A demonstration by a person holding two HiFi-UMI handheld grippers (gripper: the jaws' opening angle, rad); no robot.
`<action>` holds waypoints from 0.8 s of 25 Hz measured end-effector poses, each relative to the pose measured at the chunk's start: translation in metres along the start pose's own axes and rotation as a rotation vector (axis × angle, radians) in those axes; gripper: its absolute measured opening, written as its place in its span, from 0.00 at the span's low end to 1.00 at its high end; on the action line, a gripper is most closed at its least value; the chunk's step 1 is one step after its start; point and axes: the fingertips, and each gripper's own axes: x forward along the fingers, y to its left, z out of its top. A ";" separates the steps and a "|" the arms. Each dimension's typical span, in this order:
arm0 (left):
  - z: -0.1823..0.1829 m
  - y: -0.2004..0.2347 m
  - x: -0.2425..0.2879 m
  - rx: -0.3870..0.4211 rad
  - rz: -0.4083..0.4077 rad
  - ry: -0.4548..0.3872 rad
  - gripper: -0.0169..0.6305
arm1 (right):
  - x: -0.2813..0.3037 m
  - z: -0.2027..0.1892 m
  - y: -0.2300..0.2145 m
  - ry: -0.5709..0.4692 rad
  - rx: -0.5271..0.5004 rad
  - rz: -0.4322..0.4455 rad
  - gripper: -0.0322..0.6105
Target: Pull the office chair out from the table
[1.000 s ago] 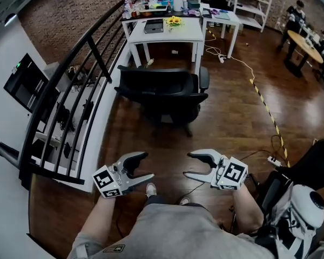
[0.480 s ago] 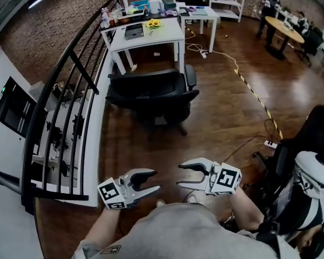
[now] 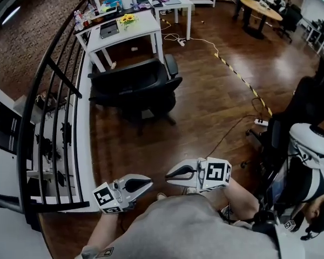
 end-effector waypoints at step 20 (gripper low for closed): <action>-0.014 -0.007 0.011 -0.039 -0.041 0.030 0.03 | 0.012 -0.012 0.023 0.047 0.021 0.077 0.06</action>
